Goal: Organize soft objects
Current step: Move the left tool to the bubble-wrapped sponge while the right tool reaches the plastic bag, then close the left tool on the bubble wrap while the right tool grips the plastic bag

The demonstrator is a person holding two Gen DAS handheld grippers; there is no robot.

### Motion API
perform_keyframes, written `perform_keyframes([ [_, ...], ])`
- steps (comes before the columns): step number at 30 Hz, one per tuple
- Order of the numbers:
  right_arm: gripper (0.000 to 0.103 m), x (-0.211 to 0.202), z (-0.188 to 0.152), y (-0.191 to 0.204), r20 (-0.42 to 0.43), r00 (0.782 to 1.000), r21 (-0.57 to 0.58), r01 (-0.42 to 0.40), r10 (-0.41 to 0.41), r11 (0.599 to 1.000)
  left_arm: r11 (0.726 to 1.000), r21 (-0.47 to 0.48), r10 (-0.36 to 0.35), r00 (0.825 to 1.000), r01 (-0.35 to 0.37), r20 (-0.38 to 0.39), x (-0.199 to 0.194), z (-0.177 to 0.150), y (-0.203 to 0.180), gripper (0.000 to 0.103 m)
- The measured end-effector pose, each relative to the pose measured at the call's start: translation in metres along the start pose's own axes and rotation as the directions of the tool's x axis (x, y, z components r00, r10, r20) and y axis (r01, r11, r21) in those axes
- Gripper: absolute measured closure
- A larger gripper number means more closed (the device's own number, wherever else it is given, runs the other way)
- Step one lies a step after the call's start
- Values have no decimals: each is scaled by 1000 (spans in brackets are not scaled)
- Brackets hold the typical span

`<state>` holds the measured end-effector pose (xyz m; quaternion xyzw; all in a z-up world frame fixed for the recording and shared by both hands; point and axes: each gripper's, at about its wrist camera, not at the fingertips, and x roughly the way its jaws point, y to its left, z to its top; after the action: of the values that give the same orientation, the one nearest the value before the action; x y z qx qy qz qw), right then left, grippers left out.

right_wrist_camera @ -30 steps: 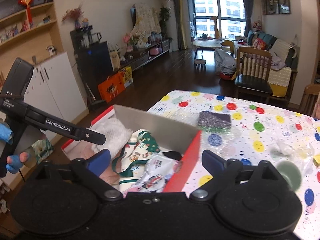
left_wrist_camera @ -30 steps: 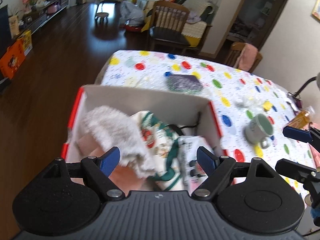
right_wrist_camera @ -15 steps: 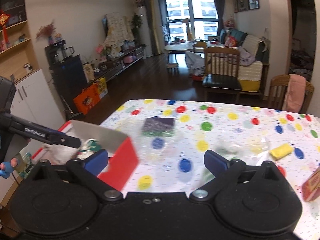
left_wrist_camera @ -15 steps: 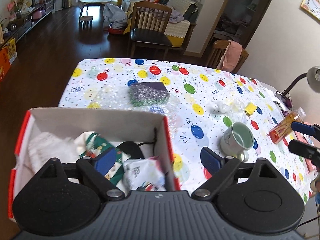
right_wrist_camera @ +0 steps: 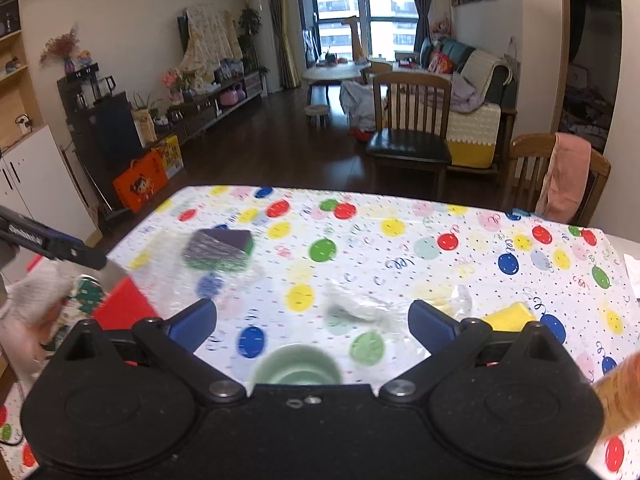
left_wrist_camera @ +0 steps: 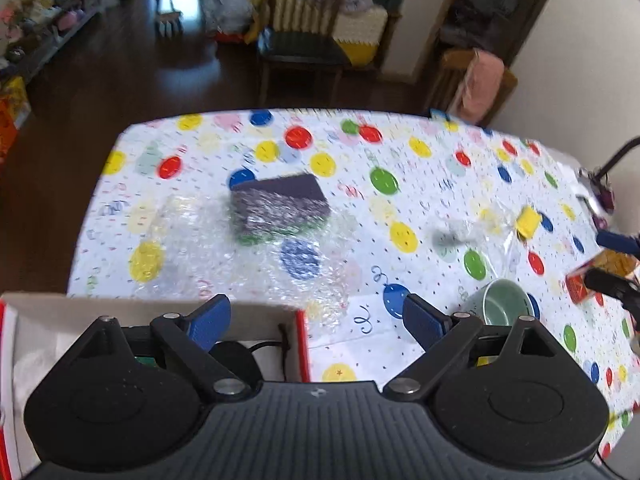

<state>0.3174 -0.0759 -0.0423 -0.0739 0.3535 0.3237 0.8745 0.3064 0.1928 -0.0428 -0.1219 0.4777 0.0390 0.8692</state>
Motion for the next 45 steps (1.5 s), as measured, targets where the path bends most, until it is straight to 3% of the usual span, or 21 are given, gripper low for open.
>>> perform_keyframes([
  [11,2,73,11,-41,-137,990,-83,-41,29,996,1000,0,24,990,-25,-139,62,43,-5,10],
  [18,4,116,15,-48,-206,977,-154,-88,55,984,990,84,133,959,-115,-252,115,66,1,10],
  [24,7,151,11,-54,-279,959,-200,-97,38,975,996,3,90,934,-94,-347,150,73,21,10],
  [38,12,189,4,-47,-354,934,-267,-158,56,951,991,28,128,893,-129,-431,199,73,27,10],
  [40,17,191,3,-46,-364,930,-281,-162,52,946,991,26,127,892,-129,-434,202,72,29,14],
  [44,26,195,2,-46,-373,927,-296,-164,44,941,991,15,124,890,-131,-439,206,72,31,38],
  [45,28,196,1,-46,-374,927,-296,-162,42,941,991,14,125,887,-133,-445,207,72,31,39],
])
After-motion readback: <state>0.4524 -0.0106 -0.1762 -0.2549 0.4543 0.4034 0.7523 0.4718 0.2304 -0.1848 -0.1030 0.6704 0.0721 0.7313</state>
